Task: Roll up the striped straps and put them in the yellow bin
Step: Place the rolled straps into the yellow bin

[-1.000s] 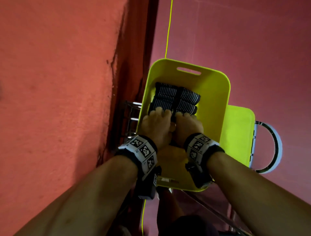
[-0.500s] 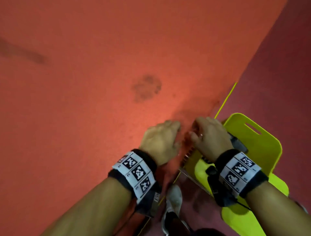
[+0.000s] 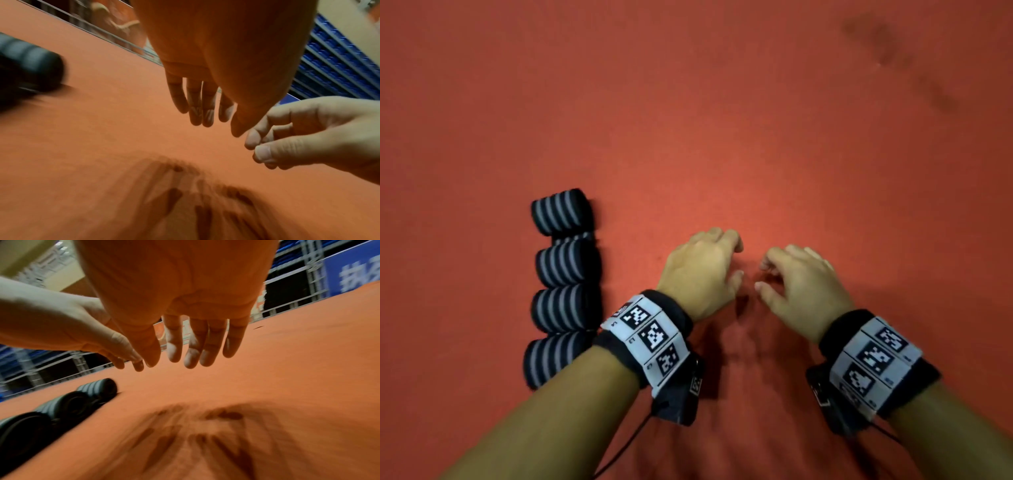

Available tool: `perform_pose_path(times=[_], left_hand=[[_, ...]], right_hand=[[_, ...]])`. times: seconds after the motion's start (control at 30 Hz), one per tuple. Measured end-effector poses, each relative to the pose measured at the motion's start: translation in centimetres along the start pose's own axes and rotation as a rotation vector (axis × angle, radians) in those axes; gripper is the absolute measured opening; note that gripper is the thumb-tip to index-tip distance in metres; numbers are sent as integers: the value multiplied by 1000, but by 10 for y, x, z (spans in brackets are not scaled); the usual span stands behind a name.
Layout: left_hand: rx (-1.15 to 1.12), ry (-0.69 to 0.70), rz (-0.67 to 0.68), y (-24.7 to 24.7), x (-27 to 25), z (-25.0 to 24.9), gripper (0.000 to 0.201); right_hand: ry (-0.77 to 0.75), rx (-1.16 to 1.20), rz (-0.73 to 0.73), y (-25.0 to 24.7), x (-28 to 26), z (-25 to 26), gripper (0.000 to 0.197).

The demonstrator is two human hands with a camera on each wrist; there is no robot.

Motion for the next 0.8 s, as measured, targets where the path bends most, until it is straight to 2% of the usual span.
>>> perform_pose_path(times=[0.23, 0.33, 0.4, 0.47, 0.53, 0.63, 0.8], left_hand=[[9, -254, -160, -78, -55, 165, 36], [98, -307, -83, -92, -65, 210, 49], [124, -320, 51, -88, -67, 229, 61], [77, -312, 135, -80, -68, 242, 66], [19, -291, 141, -74, -67, 250, 65], [-39, -282, 159, -74, -60, 257, 69], [12, -246, 237, -74, -51, 258, 73]], right_hand=[[-225, -56, 90, 43, 85, 161, 28], [-272, -50, 33, 53, 122, 212, 37], [-316, -55, -11, 55, 151, 242, 45], [-371, -127, 15, 60, 179, 267, 58], [-401, -268, 119, 70, 201, 285, 64], [-412, -450, 194, 79, 218, 297, 59], [-383, -457, 255, 83, 222, 302, 65]])
Point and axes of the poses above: each hand's wrist, its own x-axis towards the middle knuckle, its own y-axis out of the palm, z = x × y, the point moved 3 cm from there along x, towards the middle knuckle, and after that the axes turned 6 degrees about -x, right-handed, at the moved point
